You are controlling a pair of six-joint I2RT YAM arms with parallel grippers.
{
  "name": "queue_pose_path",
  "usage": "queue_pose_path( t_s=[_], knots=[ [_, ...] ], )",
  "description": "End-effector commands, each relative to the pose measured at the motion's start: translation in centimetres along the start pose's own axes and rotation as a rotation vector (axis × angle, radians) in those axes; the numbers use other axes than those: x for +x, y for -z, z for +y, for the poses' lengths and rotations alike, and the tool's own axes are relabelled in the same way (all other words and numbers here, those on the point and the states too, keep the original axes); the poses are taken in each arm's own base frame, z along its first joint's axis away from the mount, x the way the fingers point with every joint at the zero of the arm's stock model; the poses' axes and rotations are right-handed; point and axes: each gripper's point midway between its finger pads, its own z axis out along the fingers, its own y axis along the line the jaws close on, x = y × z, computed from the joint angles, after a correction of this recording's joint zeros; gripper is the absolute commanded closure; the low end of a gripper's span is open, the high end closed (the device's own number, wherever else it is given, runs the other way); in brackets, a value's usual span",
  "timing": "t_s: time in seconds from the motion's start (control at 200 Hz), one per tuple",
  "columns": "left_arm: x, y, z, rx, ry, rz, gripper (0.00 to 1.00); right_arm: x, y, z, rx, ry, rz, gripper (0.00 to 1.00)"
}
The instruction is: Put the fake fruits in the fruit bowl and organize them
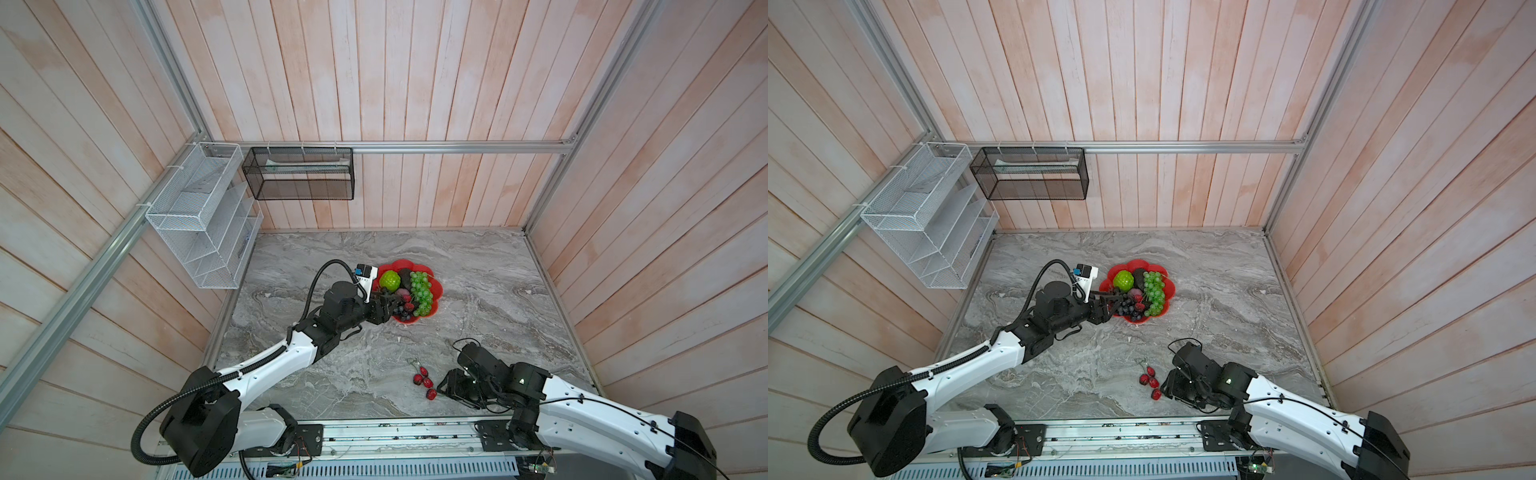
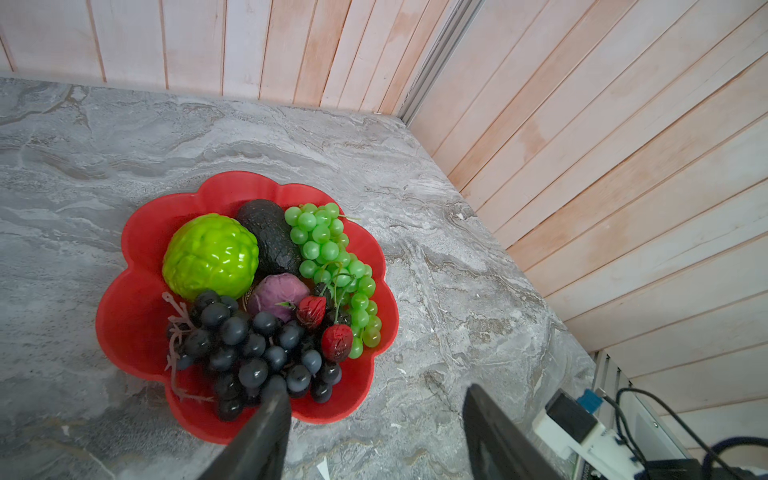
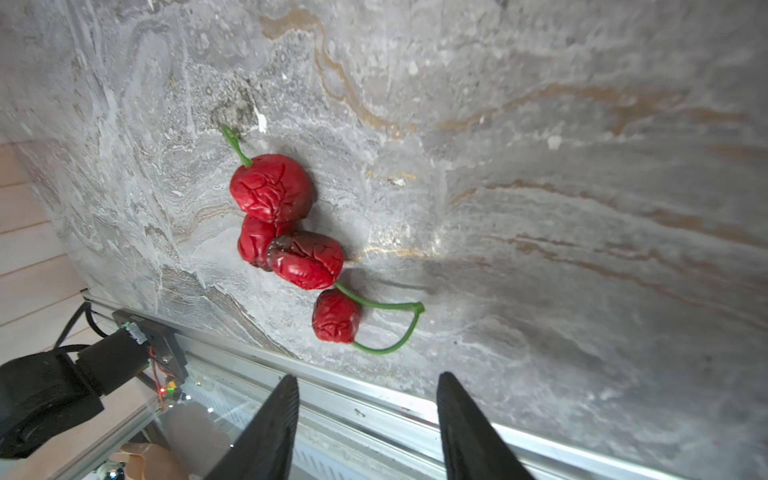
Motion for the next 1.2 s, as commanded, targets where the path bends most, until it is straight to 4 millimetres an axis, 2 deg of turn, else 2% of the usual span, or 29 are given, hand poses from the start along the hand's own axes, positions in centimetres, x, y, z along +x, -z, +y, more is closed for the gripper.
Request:
queue_pose_path(
  t_s=[0.0, 0.325, 0.685, 0.865, 0.98, 1.135, 1.195],
  knots=[
    [0.4, 0.3, 0.3, -0.008, 0.004, -0.007, 0.32, 0.8, -0.7, 0.1, -0.051, -0.1, 0.039, 0.45],
    [0.8, 0.1, 0.2, 0.007, 0.022, 0.006, 0.32, 0.5, -1.9, 0.0, -0.1, -0.168, 0.031, 0.44],
    [0.7, 0.3, 0.1, 0.001, 0.028, 0.015, 0.32, -0.9, -3.0, -0.6, -0.118, -0.205, -0.049, 0.44],
    [0.6, 0.3, 0.0, 0.007, 0.029, 0.015, 0.32, -1.7, -3.2, -1.4, -0.087, -0.21, -0.098, 0.48],
    [0.7, 0.2, -0.2, 0.015, 0.034, 0.027, 0.32, -2.2, -3.1, -1.8, -0.081, -0.219, -0.133, 0.55],
    [1.0, 0.0, -0.1, 0.008, 0.039, 0.044, 0.32, -3.2, -3.1, -2.0, -0.094, -0.221, -0.188, 0.58],
    [0.9, 0.0, -0.2, 0.012, 0.041, 0.044, 0.32, -3.3, -3.2, -2.0, -0.106, -0.221, -0.187, 0.63]
  ],
)
